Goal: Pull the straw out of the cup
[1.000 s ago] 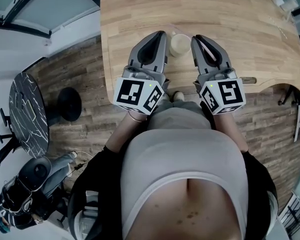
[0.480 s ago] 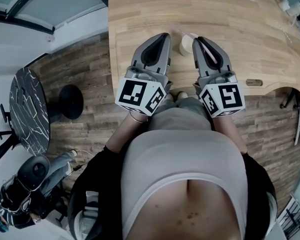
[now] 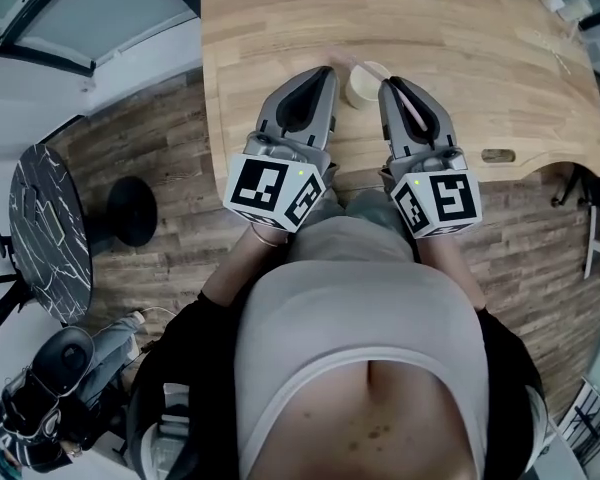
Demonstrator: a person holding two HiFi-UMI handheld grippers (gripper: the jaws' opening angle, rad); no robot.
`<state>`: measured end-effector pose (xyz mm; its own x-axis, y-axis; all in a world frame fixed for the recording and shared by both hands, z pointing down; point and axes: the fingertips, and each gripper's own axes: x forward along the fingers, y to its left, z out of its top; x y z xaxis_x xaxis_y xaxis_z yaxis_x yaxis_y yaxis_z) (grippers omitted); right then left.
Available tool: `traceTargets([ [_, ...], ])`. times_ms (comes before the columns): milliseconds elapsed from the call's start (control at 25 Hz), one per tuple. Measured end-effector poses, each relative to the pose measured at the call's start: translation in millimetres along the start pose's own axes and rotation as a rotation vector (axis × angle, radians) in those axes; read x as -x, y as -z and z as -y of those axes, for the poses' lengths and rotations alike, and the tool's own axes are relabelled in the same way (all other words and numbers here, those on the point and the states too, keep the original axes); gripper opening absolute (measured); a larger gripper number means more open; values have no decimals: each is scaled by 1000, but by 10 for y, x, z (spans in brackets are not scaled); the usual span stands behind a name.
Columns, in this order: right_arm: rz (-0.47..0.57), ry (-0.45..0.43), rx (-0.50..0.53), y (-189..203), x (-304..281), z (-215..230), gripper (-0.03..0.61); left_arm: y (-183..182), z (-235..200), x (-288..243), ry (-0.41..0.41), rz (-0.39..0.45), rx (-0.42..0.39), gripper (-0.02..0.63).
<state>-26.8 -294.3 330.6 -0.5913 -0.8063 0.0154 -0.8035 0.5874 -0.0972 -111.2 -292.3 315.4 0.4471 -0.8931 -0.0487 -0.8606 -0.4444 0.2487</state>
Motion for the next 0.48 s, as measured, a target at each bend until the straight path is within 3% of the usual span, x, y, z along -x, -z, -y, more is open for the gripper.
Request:
traceTargets([
  [480, 34, -12, -12, -117, 316, 33, 52, -18, 381, 59, 11, -5, -30, 5],
])
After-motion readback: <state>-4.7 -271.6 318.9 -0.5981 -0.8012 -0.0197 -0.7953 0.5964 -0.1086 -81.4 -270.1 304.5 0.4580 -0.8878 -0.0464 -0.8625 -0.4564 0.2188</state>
